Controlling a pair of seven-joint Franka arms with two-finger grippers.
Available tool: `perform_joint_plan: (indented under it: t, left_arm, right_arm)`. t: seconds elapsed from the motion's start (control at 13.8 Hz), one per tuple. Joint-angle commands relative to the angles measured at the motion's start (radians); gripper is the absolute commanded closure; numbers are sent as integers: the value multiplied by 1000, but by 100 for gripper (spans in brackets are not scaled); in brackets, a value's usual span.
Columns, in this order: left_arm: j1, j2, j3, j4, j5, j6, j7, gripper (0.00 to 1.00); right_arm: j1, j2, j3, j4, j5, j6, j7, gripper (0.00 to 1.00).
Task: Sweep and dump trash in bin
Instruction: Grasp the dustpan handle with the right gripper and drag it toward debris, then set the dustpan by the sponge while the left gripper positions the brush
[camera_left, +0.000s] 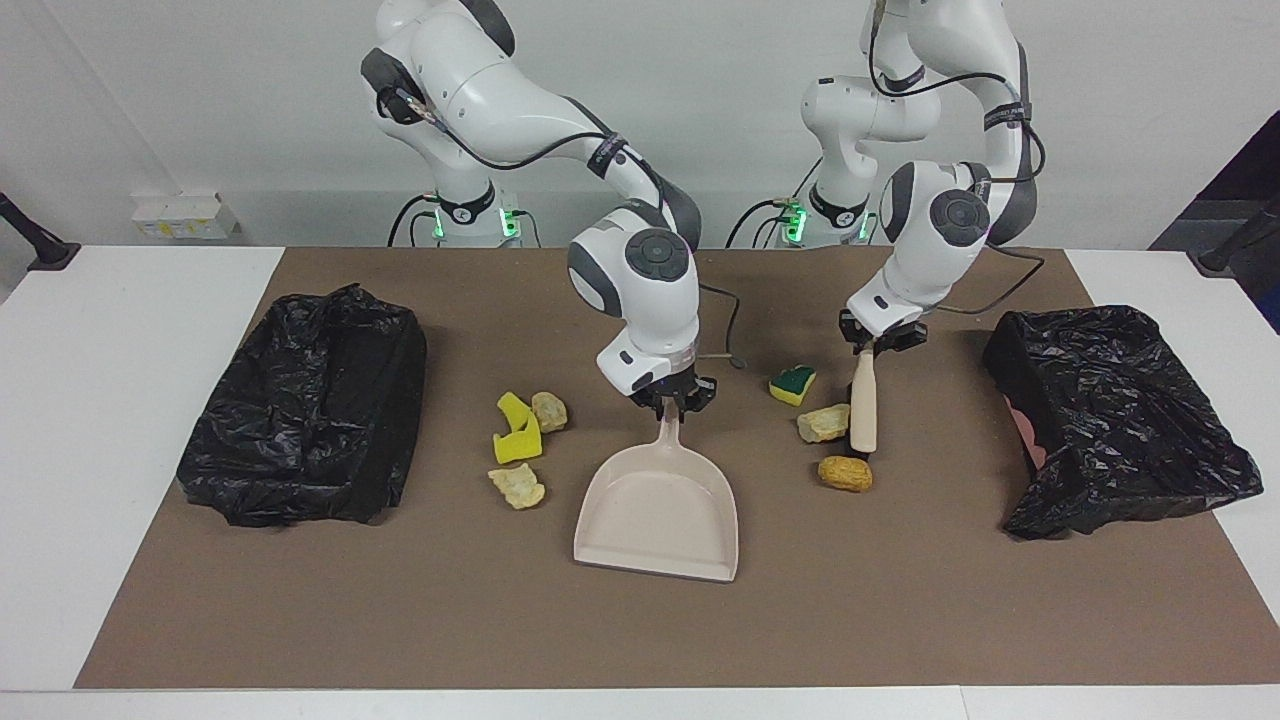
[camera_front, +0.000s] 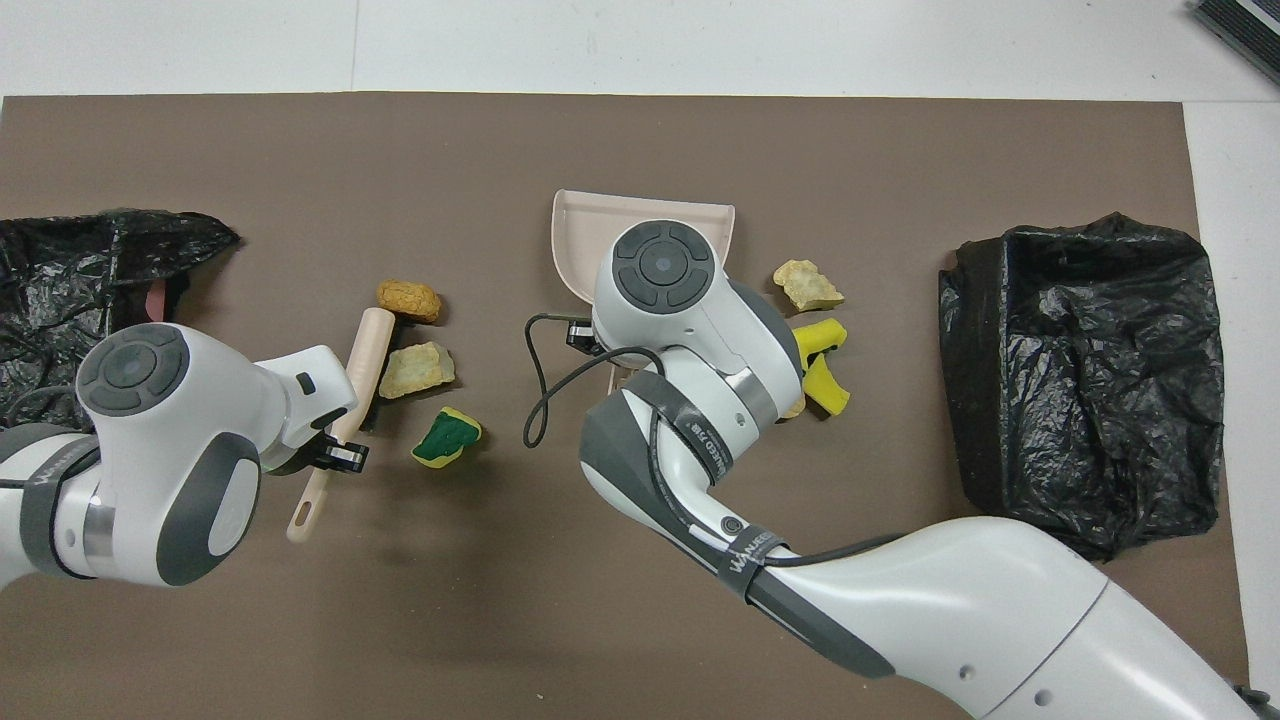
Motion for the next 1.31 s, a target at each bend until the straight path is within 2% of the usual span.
perform_joint_plan:
  t: [0.0, 0.15, 0.29, 0.36, 0.44, 0.58, 0.73, 0.87, 1.09, 1.24]
  left_arm:
    - [14, -5, 18, 83, 1, -79, 19, 100]
    - [34, 50, 17, 180, 1, -125, 22, 100]
    - [34, 90, 17, 240, 1, -107, 21, 100]
    - [32, 110, 17, 263, -1, -89, 21, 100]
    - [29, 140, 15, 293, -1, -66, 21, 100]
    - [18, 246, 14, 390, 10, -61, 22, 100]
    - [9, 338, 7, 477, 22, -59, 34, 100]
    - [8, 378, 6, 531, 69, -61, 106, 100]
    - [20, 398, 7, 574, 135, -58, 305, 100]
    - [17, 397, 7, 568, 151, -68, 426, 100]
  right_arm:
    - [-42, -112, 52, -25, -2, -156, -196, 100]
    - [-76, -203, 52, -57, 90, -262, -340, 100]
    - [-135, -312, 49, -141, 150, -327, -699, 100]
    - [-152, -344, 46, -172, 158, -361, -887, 100]
    - [-156, -363, 46, -207, 161, -364, -990, 100]
    - [-154, -412, 48, -294, 171, -285, -1091, 100]
    - [-154, -414, 46, -360, 197, -164, -1245, 100]
    - [-142, -386, 46, -371, 196, -135, -1315, 100]
    - [-123, -394, 49, -422, 196, -87, -1307, 100]
    - [-102, -392, 49, -459, 185, -51, -1298, 100]
